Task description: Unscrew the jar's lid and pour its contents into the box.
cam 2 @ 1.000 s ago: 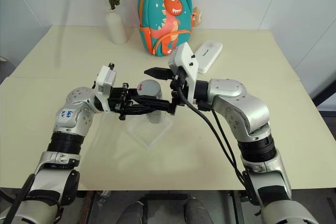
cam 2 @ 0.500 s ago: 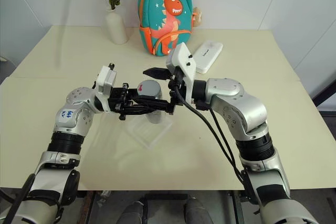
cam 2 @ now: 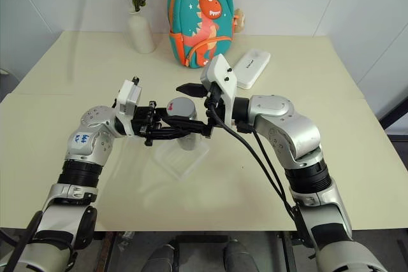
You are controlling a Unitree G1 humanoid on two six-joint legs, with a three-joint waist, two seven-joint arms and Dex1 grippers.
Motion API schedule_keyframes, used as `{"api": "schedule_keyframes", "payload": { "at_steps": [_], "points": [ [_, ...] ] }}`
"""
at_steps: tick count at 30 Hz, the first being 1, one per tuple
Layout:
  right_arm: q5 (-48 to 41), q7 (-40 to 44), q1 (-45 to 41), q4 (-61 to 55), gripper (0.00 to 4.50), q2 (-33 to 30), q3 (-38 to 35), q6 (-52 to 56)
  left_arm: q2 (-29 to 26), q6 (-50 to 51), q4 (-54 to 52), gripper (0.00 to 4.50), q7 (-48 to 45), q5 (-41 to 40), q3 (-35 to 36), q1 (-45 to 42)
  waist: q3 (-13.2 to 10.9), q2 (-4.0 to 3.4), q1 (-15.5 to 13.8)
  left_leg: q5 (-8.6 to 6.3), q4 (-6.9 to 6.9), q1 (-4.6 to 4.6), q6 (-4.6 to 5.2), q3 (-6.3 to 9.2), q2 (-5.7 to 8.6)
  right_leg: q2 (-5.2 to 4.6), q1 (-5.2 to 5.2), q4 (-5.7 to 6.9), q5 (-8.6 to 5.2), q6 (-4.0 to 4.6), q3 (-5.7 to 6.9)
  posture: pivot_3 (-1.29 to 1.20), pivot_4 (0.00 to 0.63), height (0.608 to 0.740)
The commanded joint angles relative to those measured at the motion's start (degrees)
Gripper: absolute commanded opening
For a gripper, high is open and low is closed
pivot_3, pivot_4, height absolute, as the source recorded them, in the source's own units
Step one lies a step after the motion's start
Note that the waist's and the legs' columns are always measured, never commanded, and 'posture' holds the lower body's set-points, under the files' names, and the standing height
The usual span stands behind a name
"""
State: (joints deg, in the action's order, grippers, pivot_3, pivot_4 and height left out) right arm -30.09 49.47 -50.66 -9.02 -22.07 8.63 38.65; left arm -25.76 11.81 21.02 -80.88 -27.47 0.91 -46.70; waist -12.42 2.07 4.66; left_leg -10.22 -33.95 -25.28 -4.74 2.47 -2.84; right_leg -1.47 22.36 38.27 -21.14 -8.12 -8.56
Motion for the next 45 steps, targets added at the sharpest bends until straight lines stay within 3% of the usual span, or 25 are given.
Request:
{"api": "schedule_keyframes", "payload": {
  "at_steps": [1,16,26,29,33,45],
  "points": [
    [0.39,0.39,-1.38,-0.92,4.47,-0.34,-0.99,-1.47,-0.03,-0.80,-1.59,2.19,-0.66,-0.15,-0.17,-1.26,0.00,0.00,0.00,0.00,0.00,0.00,0.00,0.00,0.00,0.00,0.00,0.00,0.00,0.00,0.00,0.00,0.150,0.740],
    [-0.32,2.14,-0.18,-2.48,4.47,-3.76,-2.69,-0.54,-0.48,-0.84,-1.25,2.19,-0.64,0.05,0.15,-1.39,0.00,0.00,-0.01,0.00,0.00,0.00,0.00,0.00,0.00,0.00,0.00,0.00,0.00,0.00,0.00,0.00,0.150,0.740],
    [-2.39,2.23,-0.21,-3.29,4.47,-2.64,-2.59,-0.06,-0.26,-1.14,-0.79,2.19,-0.74,0.28,0.08,-1.69,0.00,0.00,-0.01,0.00,0.00,0.00,0.00,0.00,0.00,0.00,0.00,0.00,0.00,0.00,0.00,0.00,0.150,0.740],
    [-2.31,2.76,-0.09,-3.27,3.92,-2.80,-2.15,-0.16,-0.24,-1.23,-0.68,2.19,-0.67,0.35,0.10,-1.79,0.00,0.00,-0.01,0.00,0.00,0.00,0.00,0.00,0.00,0.00,0.00,0.00,0.00,0.00,0.00,0.00,0.150,0.740],
    [-2.65,3.54,0.38,-3.78,2.60,-3.35,-1.64,0.52,-0.21,-1.34,-0.66,2.19,-0.54,0.38,0.12,-1.79,0.00,0.00,-0.02,0.00,0.00,0.00,0.00,0.00,0.00,0.00,0.00,-0.01,0.00,0.00,0.00,0.00,0.150,0.740],
    [-2.85,2.70,-2.25,-2.22,2.51,-2.81,-3.65,-0.12,-0.22,-2.09,0.02,2.19,-0.69,0.68,0.04,-1.62,0.00,0.00,-0.01,0.00,-0.01,0.00,0.00,0.00,0.00,0.00,0.00,0.00,0.00,0.00,0.00,0.00,0.150,0.740]
  ]
}}
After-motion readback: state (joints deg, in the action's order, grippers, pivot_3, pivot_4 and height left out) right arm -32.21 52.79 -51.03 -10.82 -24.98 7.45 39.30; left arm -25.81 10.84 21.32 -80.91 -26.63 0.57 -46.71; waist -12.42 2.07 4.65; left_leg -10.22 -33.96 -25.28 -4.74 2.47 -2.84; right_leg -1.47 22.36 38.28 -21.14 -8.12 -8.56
